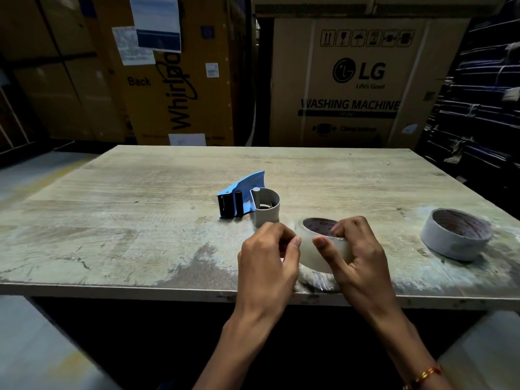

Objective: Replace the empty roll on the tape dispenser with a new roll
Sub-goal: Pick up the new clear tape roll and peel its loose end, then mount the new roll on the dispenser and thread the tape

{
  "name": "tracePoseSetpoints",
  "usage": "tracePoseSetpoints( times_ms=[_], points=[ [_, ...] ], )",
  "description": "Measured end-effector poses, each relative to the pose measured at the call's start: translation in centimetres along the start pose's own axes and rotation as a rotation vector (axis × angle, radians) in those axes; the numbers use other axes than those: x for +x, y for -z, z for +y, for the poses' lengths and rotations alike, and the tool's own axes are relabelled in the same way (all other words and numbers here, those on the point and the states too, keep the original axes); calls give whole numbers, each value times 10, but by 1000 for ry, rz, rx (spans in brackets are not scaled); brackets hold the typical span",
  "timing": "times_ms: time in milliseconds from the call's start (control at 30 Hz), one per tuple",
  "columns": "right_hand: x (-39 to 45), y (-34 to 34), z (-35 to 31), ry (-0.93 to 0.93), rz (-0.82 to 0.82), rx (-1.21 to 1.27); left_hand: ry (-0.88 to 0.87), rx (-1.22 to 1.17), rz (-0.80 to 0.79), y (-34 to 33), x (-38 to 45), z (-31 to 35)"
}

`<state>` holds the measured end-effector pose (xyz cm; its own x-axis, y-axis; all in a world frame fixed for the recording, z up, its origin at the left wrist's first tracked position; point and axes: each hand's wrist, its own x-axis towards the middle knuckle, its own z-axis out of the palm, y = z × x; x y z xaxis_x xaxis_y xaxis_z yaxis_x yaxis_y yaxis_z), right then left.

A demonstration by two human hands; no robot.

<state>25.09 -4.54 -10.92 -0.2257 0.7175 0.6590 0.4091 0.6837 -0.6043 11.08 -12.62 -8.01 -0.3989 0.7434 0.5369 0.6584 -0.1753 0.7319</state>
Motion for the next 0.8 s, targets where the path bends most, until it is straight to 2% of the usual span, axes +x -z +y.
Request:
tracePoseSetpoints(
  times_ms=[100, 267, 333, 533, 633, 700, 733, 800],
  points=[
    [1, 2, -2, 13, -47, -5, -27, -19, -28, 3, 1, -4],
    [2, 13, 2, 69, -290, 68, -18, -42, -77, 13, 3, -20],
    [4, 14, 2, 54, -337, 100, -16, -65, -105, 19, 6, -26],
    [27, 9, -6, 66, -295, 201, 13, -179, -139, 41, 25, -32],
    [42, 5, -12, 90, -274, 172, 52, -227, -91, 53, 43, -40],
    [49, 4, -12, 75, -249, 187, -16, -132, -1, 60, 64, -54],
    [50, 3, -10, 68, -233, 203, -100, -1, 14, 62, 78, -62],
    [51, 3, -5, 56, -199, 231, -229, 303, -117, 64, 108, -79]
  ],
)
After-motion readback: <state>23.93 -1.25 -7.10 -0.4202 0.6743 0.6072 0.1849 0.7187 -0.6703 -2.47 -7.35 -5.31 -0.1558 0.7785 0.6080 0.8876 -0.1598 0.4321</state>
